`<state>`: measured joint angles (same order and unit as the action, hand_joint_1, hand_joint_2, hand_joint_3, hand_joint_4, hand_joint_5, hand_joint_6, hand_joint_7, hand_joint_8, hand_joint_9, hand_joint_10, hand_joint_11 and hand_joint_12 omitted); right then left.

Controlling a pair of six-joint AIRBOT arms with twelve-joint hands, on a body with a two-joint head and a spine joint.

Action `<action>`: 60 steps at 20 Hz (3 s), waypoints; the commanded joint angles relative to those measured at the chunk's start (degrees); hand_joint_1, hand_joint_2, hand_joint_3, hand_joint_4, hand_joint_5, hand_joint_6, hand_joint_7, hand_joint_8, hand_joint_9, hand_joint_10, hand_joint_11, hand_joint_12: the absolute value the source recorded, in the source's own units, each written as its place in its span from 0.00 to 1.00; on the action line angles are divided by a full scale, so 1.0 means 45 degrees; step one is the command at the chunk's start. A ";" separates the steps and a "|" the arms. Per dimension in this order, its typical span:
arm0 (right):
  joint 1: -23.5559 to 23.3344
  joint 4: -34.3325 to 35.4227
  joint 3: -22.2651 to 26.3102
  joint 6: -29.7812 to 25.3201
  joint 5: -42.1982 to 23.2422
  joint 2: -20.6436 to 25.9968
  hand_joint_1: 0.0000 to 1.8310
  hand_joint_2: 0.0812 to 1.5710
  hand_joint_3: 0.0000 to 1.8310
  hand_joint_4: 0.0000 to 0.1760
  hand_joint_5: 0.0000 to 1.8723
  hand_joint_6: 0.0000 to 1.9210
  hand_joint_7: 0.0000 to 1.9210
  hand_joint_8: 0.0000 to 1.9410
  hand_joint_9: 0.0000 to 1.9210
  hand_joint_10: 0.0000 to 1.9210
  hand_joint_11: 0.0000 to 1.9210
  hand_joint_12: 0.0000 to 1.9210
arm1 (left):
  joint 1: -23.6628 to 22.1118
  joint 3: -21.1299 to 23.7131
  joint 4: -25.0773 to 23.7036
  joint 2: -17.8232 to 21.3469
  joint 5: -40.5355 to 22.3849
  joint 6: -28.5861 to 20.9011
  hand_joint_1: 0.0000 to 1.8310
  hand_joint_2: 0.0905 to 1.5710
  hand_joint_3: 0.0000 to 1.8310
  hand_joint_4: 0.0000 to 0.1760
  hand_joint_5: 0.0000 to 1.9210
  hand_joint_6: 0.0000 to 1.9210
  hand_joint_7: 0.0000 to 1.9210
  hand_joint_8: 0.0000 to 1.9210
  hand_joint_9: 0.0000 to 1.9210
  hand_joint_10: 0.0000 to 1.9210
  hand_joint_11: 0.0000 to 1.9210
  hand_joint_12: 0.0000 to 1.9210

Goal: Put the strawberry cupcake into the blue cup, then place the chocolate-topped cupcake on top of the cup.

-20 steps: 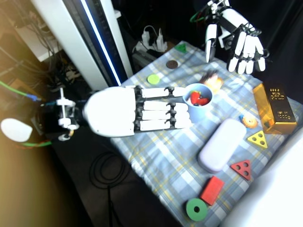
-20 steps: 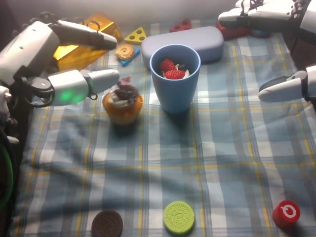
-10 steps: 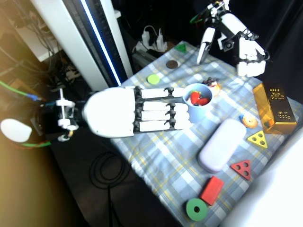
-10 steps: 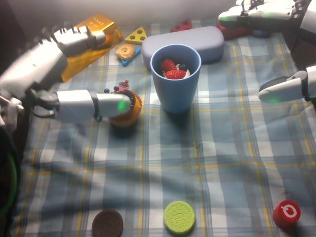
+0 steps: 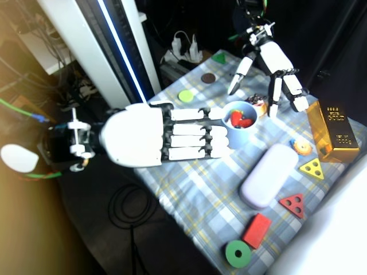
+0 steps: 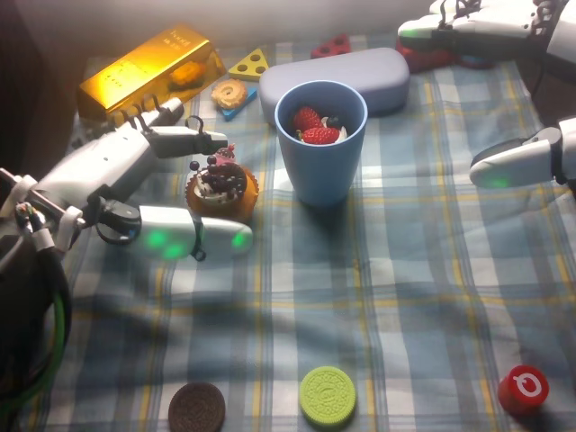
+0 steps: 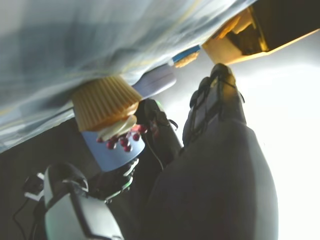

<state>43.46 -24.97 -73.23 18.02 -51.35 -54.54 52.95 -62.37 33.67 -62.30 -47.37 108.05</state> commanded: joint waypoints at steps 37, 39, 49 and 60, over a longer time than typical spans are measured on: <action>0.0022 0.0729 -0.0065 -0.0060 -0.1326 -0.0078 0.28 0.61 0.00 0.51 0.07 0.00 0.14 0.00 0.08 0.00 0.03 0.03 | -0.0650 0.1285 -0.0863 0.1630 -0.3762 -0.0079 0.55 0.68 0.00 1.00 0.51 0.50 0.12 0.00 0.00 0.00 0.00 0.00; 0.0023 0.0730 -0.0065 -0.0060 -0.1326 -0.0072 0.27 0.61 0.00 0.50 0.07 0.00 0.14 0.00 0.08 0.00 0.03 0.03 | -0.0731 0.1309 -0.0924 0.1634 -0.3856 -0.0079 0.46 0.58 0.00 0.94 0.52 0.07 0.14 0.00 0.00 0.00 0.00 0.00; 0.0030 0.0730 -0.0067 -0.0060 -0.1326 -0.0073 0.28 0.61 0.00 0.56 0.08 0.00 0.13 0.00 0.08 0.00 0.02 0.03 | -0.1523 0.1197 -0.1460 0.1527 -0.3912 -0.0079 0.58 0.64 0.00 1.00 0.59 0.38 0.14 0.00 0.00 0.00 0.00 0.00; 0.0030 0.0730 -0.0081 -0.0060 -0.1328 -0.0073 0.29 0.61 0.00 0.50 0.08 0.00 0.12 0.00 0.07 0.00 0.02 0.03 | -0.2487 0.0771 -0.2015 0.0947 -0.3531 -0.0078 0.57 0.66 0.00 1.00 0.55 0.45 0.13 0.00 0.00 0.00 0.00 0.00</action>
<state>43.88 -24.64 -73.49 18.04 -51.13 -54.65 42.54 -58.72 26.22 -58.02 -57.17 108.01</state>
